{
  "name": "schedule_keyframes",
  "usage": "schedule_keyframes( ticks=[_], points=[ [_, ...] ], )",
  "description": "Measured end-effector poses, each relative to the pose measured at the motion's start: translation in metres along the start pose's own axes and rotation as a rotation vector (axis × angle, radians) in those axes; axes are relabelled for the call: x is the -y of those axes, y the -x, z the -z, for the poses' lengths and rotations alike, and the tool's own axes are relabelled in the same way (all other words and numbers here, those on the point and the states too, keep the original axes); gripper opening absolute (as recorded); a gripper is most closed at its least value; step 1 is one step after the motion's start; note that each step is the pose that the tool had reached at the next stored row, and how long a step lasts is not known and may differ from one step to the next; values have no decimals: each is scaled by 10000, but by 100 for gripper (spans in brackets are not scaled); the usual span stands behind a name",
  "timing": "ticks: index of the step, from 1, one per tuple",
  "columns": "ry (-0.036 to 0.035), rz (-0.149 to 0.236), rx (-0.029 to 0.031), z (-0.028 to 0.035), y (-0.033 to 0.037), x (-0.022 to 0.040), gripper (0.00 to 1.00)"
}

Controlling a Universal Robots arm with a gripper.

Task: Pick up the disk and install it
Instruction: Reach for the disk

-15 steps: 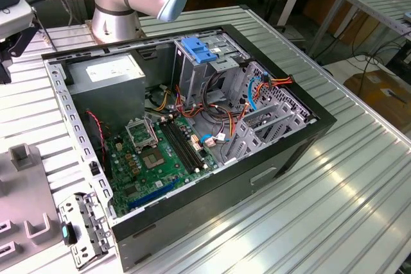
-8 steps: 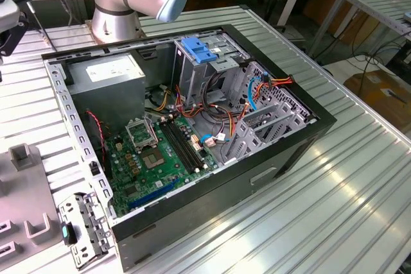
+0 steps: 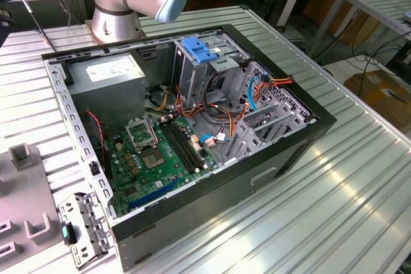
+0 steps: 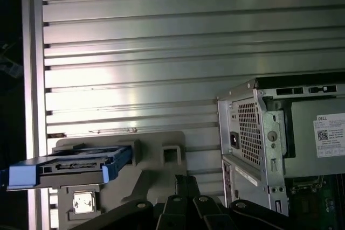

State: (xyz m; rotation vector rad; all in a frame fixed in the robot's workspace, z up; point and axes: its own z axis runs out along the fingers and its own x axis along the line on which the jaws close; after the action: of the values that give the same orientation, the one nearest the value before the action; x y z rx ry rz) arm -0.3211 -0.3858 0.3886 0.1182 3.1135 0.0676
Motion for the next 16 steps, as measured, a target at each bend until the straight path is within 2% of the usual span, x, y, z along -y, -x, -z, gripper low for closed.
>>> schedule_keyframes(
  ticks=[16],
  points=[
    [0, 1, 0, -6, -296, -45, 11]
  ],
)
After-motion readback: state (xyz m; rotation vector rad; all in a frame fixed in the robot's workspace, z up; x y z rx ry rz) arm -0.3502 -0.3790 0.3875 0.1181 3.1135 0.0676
